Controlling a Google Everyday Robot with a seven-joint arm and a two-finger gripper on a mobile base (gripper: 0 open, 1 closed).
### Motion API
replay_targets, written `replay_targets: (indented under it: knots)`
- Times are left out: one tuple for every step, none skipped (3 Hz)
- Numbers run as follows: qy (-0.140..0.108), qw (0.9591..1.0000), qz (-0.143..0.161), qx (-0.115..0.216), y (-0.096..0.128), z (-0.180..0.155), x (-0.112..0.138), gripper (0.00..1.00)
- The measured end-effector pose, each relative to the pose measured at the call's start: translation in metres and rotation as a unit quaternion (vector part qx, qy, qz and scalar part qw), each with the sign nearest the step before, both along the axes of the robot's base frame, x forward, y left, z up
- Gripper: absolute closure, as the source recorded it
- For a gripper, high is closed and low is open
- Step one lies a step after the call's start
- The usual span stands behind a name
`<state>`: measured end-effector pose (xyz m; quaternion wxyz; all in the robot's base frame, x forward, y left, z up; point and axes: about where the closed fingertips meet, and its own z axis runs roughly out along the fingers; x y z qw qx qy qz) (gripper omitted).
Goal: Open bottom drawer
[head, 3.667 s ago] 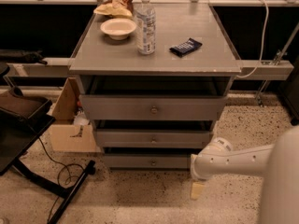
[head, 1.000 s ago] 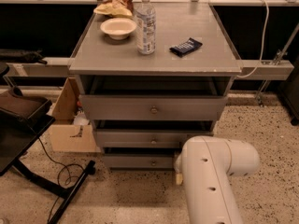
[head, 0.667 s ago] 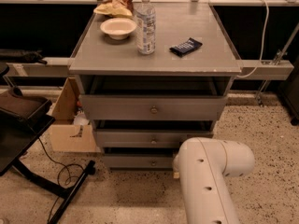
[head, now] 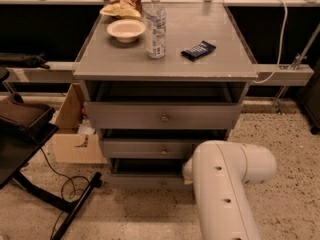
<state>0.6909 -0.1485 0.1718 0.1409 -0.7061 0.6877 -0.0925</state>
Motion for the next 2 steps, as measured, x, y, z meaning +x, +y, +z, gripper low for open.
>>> replay_targets:
  knots:
    - [0.017,0.9998,0.007,-0.011,-0.003,0.001,-0.018,1.0]
    - [0.039,0.9991,0.003,-0.019,-0.013,-0.003,-0.039,1.0]
